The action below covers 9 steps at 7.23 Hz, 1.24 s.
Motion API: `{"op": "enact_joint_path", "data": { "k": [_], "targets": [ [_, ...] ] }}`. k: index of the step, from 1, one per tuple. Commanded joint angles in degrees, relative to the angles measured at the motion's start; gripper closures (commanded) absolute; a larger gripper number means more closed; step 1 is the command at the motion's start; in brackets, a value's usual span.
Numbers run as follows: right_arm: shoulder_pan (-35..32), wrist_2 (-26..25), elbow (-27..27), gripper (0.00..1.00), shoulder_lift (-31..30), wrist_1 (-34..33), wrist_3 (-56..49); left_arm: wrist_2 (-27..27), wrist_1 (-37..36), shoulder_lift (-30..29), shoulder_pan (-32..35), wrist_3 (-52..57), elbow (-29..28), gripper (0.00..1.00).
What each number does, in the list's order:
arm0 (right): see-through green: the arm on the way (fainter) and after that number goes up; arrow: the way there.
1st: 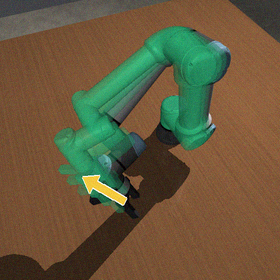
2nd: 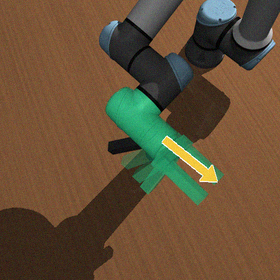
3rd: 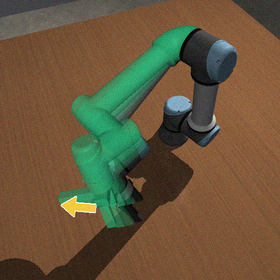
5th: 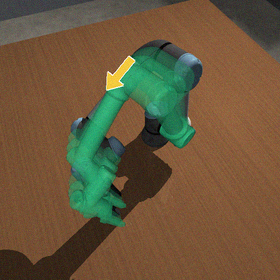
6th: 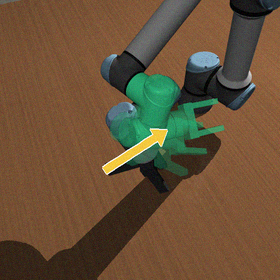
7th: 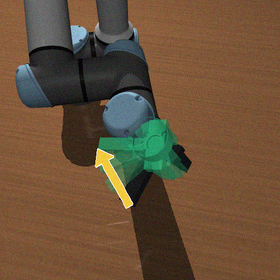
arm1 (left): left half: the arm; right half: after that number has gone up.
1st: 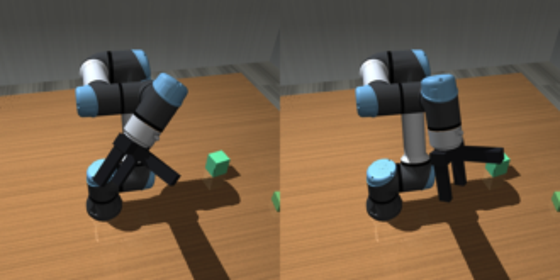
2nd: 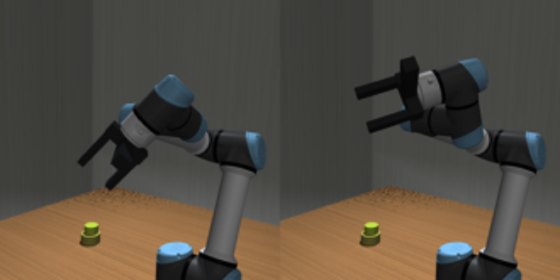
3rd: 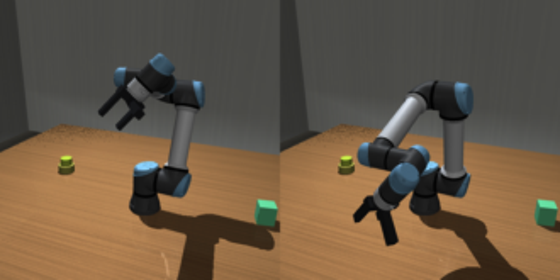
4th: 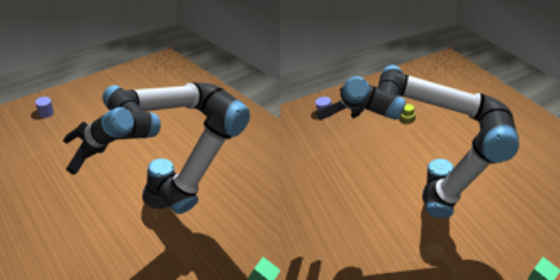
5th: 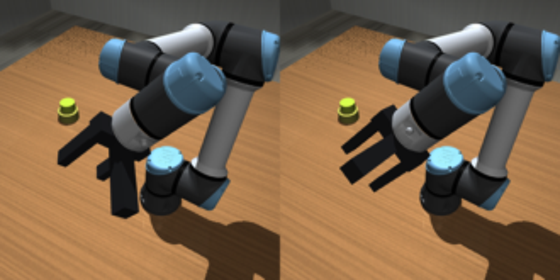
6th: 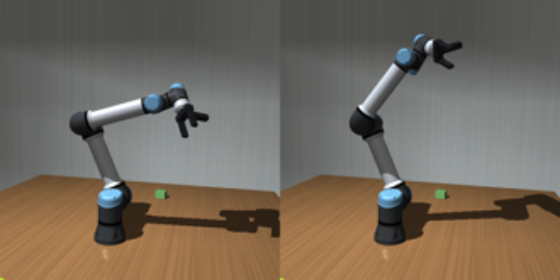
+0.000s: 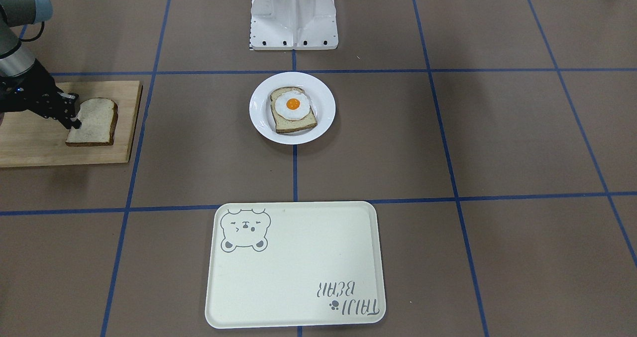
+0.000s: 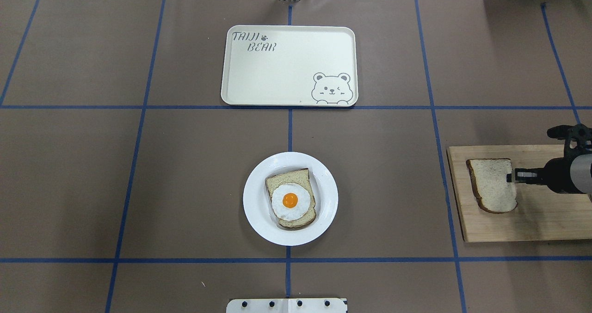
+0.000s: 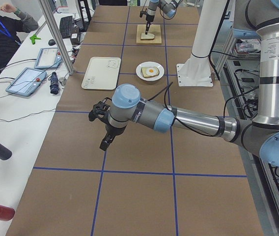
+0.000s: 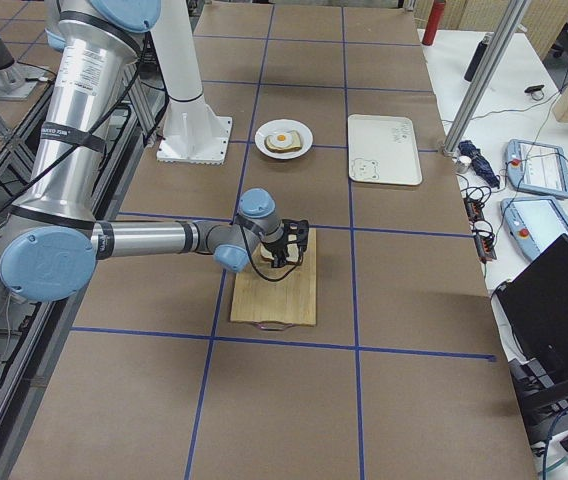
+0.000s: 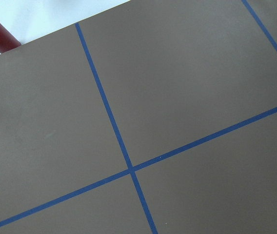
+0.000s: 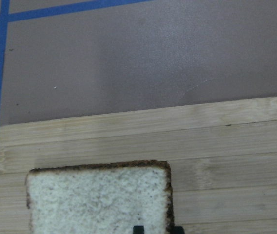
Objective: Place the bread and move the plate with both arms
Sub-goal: 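Grasp the bread slice with the right gripper and lift it toward the plate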
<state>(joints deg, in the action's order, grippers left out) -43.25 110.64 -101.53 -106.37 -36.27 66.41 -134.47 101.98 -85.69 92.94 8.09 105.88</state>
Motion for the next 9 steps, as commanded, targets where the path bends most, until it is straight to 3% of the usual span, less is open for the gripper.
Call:
{"op": "enact_joint_path", "data": {
  "k": [1, 3, 4, 6, 8, 9],
  "targets": [
    [0.0, 0.0, -0.1, 0.97, 0.0, -0.1, -0.3, 0.0, 0.5, 0.5, 0.0, 0.0, -0.1, 0.02],
    [-0.2, 0.1, -0.4, 1.00, 0.0, 0.0, -0.8, 0.0, 0.6, 0.5, 0.0, 0.0, 0.0, 0.02],
    [-0.6, 2.8, -0.7, 1.00, -0.2, 0.1, -1.2, 0.0, 0.5, 0.5, 0.0, 0.0, -0.1, 0.02],
    [-7.4, 11.8, -0.6, 1.00, -0.5, 1.5, -6.7, 0.0, 0.5, 0.3, 0.0, -0.1, -0.1, 0.02],
    [-15.2, 24.6, -0.2, 1.00, -0.1, 5.9, -7.0, 0.0, 0.5, 0.3, 0.0, -0.2, -0.1, 0.02],
    [-17.8, 28.6, -0.4, 1.00, 0.5, 7.7, -7.0, 0.0, 0.5, 0.3, 0.0, -0.2, -0.1, 0.02]
  ]
}}
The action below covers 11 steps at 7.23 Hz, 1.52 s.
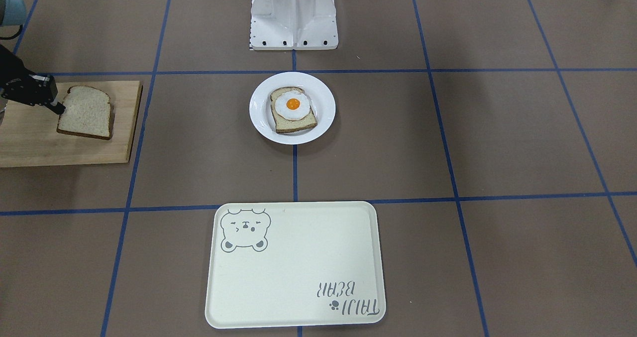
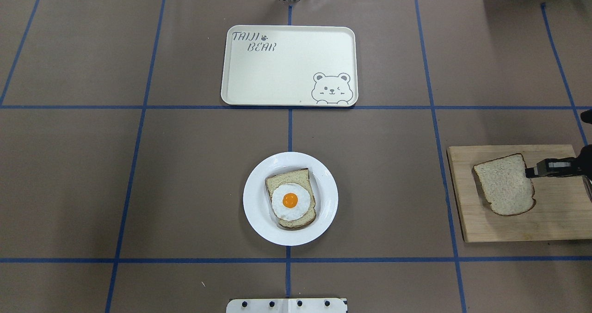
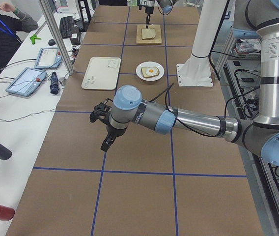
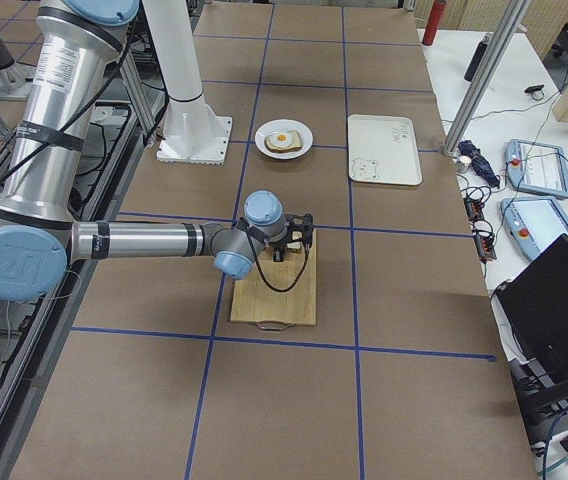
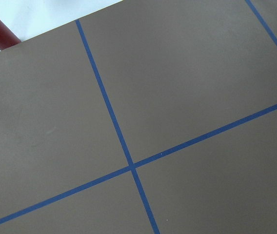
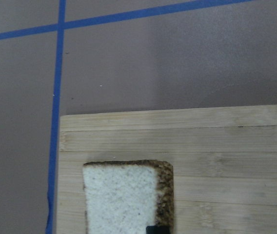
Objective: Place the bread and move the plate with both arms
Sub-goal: 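Grasp the bread slice with the right gripper and lift it toward the plate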
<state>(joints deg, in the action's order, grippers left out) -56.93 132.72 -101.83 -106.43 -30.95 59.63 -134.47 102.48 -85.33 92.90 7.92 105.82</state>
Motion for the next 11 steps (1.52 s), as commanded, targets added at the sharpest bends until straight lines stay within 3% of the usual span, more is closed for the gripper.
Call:
{"op": "enact_joint_path", "data": {
  "k": [1, 3, 5, 7, 9, 11],
  "targets": [
    [-4.8, 8.1, -0.1, 1.00, 1.4, 3.9, -0.1, 0.0, 0.0, -0.1, 0.0, 0.0, 0.1, 0.02],
    [-4.9, 8.2, -0.3, 1.00, 7.2, 3.9, 1.5, -0.1, 0.0, -0.1, 0.0, 0.0, 0.2, 0.02],
    [-1.7, 6.9, -0.6, 1.00, 17.5, 3.9, 16.7, -1.0, 0.0, 0.0, 0.0, 0.0, 0.1, 0.02],
    [9.9, -7.1, -1.1, 1.00, 23.8, 3.9, 23.1, -5.6, -0.1, 0.2, 0.1, -0.2, -0.2, 0.02],
    [18.6, -13.2, -0.4, 1.00, 30.5, 3.0, 23.1, -5.6, -0.1, 0.3, 0.1, -0.2, -0.3, 0.02],
    [27.8, -21.9, 0.4, 1.00, 37.3, -4.1, 22.1, -5.5, -0.2, 0.3, 0.1, -0.3, -0.6, 0.02]
  ]
}}
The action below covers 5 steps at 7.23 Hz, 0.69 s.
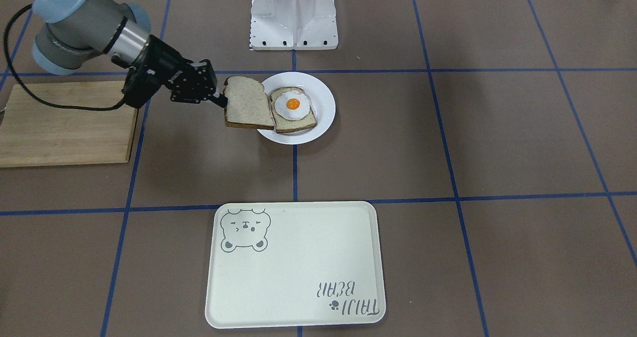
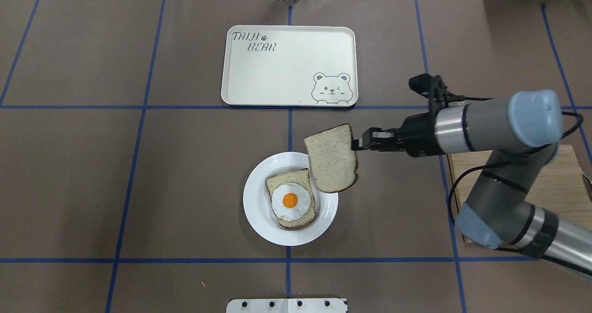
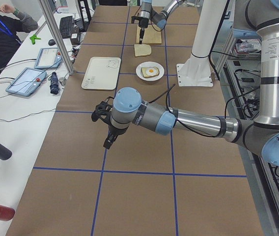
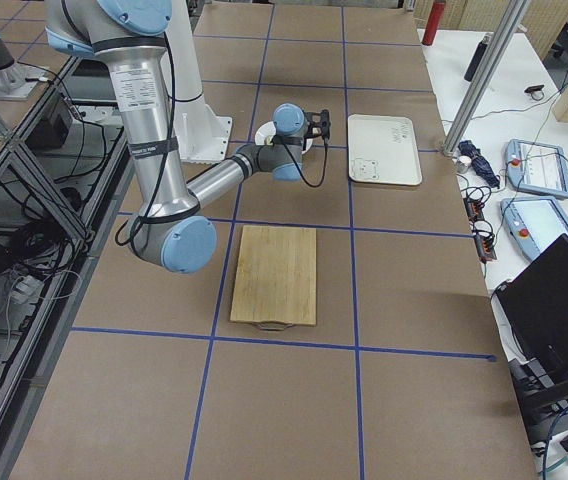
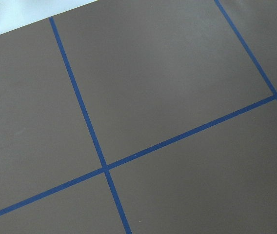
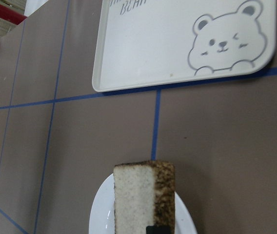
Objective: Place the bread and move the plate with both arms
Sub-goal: 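Lay the bread slice on the egg toast and open the right gripper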
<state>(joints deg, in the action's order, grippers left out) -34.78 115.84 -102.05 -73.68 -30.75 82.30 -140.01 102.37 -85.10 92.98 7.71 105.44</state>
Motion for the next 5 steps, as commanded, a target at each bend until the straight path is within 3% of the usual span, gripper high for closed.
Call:
{"op": "enact_joint_path", "data": {
  "k": [1, 2, 5],
  "targets": [
    [9.0, -8.6, 1.5, 1.00, 6.5, -5.4, -1.1, 0.0, -0.1, 0.1, 0.0, -0.1, -0.2, 0.02],
    [10.5, -11.0, 3.8, 1.00, 7.3, -5.4, -4.7, 0.0, 0.0, 0.1, 0.4, -0.1, -0.2, 0.02],
    [11.4, -11.0, 6.0, 1.00, 6.9, -5.1, -6.8, 0.1, 0.0, 0.5, 0.7, -0.1, -0.4, 0.02]
  ]
}}
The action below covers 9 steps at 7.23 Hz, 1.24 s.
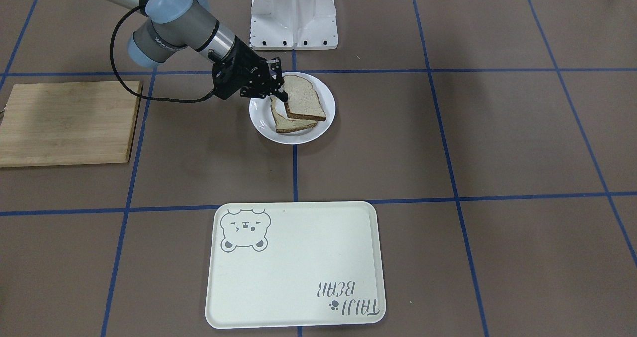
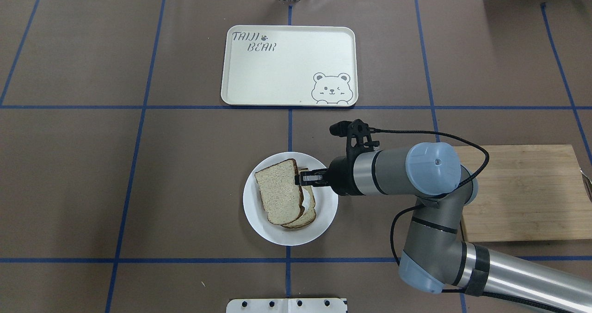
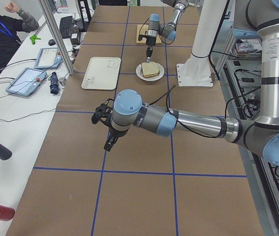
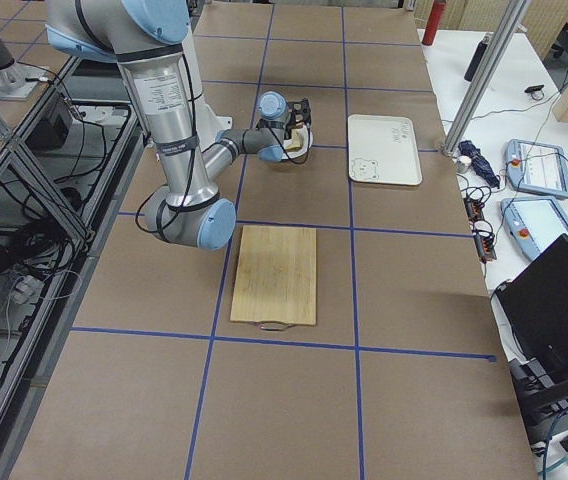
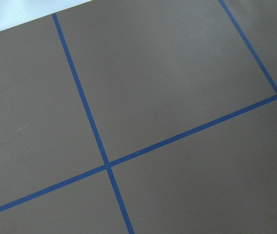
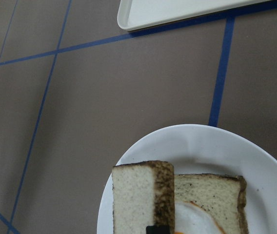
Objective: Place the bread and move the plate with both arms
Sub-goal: 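Lay the bread slice on the egg toast and open the right gripper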
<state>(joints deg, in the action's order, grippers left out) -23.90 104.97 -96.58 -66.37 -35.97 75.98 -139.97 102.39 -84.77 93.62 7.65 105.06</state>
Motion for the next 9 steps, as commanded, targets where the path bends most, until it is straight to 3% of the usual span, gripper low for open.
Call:
{"op": "enact_joint_path", "data": {
  "k": [1, 3, 4, 5, 7, 8, 9],
  "targets": [
    [0.6, 0.1, 0.4, 1.00, -2.0, 0.2, -0.5, 0.0, 0.0, 0.2, 0.1, 0.0, 0.0, 0.02],
    [0.6, 0.1, 0.3, 1.00, -2.6, 0.3, -0.5, 0.0, 0.0, 0.2, 0.1, 0.0, 0.0, 0.02],
    [0.6, 0.1, 0.3, 0.82, -2.9, 0.4, -0.5, 0.0, 0.0, 0.2, 0.1, 0.0, 0.0, 0.02],
    [0.3, -0.3, 0.1, 0.05, -3.2, 0.4, -0.5, 0.0, 0.0, 0.2, 0.1, 0.0, 0.1, 0.02],
    [-4.3, 2.8, -0.7, 0.00, -3.8, 0.0, -0.6, 0.1, -0.1, 0.2, 0.1, 0.0, 0.0, 0.02],
    [-9.3, 7.1, -0.2, 0.00, -3.9, -0.7, -0.6, 0.1, -0.2, 0.2, 0.1, 0.1, 0.0, 0.02],
    [-16.2, 13.0, -0.4, 0.00, -4.3, -6.0, -1.5, 0.5, -0.3, 0.3, 0.1, 0.0, -0.3, 0.02]
  ]
}}
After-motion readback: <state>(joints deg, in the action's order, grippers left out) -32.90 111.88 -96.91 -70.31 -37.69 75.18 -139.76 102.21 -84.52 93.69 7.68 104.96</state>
